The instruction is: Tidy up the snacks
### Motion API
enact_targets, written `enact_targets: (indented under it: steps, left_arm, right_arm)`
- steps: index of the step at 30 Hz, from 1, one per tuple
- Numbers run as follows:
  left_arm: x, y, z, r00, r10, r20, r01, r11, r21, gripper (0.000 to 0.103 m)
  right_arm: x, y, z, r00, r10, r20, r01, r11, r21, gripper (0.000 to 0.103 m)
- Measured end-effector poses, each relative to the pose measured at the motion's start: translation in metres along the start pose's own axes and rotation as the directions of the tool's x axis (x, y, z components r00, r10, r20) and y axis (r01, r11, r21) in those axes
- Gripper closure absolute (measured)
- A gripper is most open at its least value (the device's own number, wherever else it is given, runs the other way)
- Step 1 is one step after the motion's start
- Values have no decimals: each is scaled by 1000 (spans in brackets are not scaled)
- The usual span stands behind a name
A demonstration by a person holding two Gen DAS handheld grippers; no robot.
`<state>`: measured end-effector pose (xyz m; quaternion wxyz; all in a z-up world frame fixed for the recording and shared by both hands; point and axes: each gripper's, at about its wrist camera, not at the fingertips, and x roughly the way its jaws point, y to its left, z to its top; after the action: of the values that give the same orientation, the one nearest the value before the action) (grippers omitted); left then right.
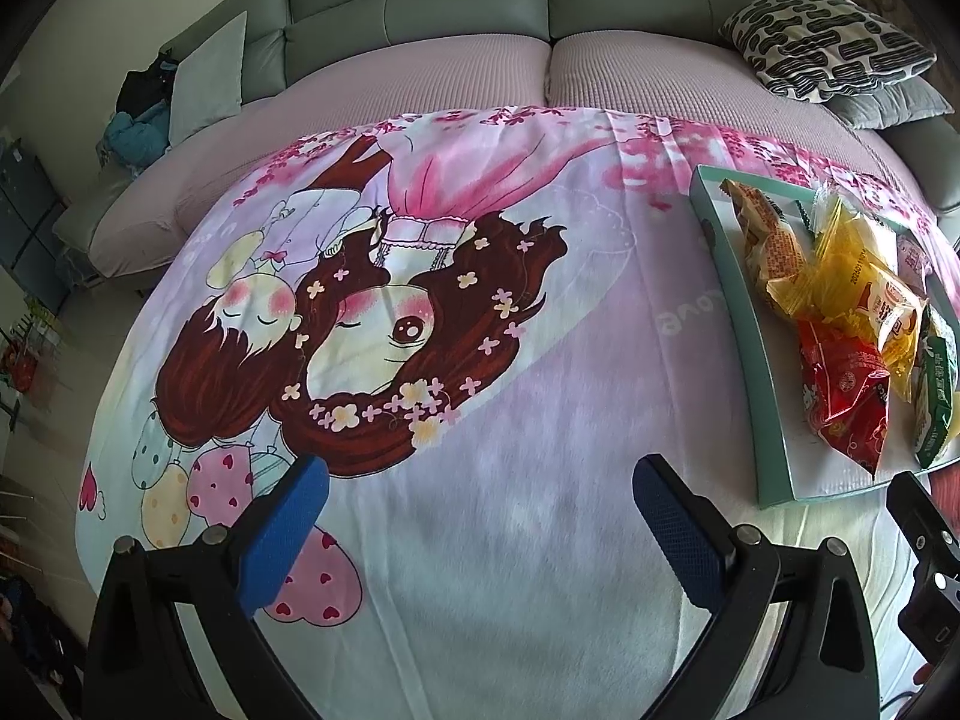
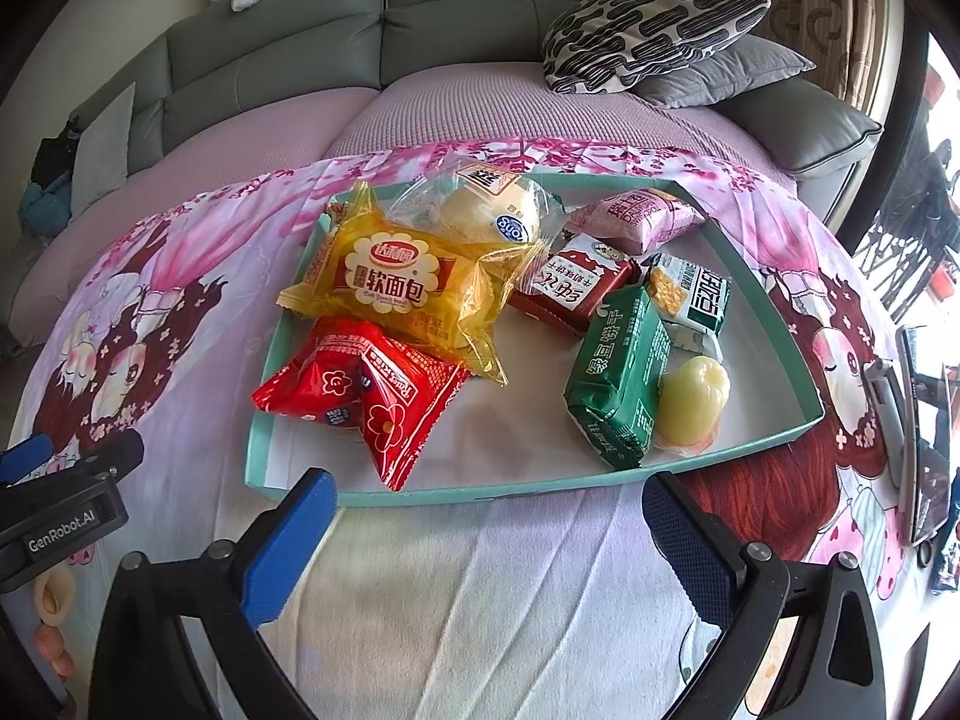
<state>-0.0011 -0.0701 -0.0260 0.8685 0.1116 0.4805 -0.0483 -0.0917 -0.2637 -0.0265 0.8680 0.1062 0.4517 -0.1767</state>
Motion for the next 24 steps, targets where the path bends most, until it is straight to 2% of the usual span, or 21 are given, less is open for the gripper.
enact_targets:
  steps: [24]
  left_arm:
    - [1, 0, -1, 1000, 1, 1, -1, 1000, 0, 2]
  right_arm:
    - [1, 1, 0, 1000, 0, -3, 0, 1000, -3, 0]
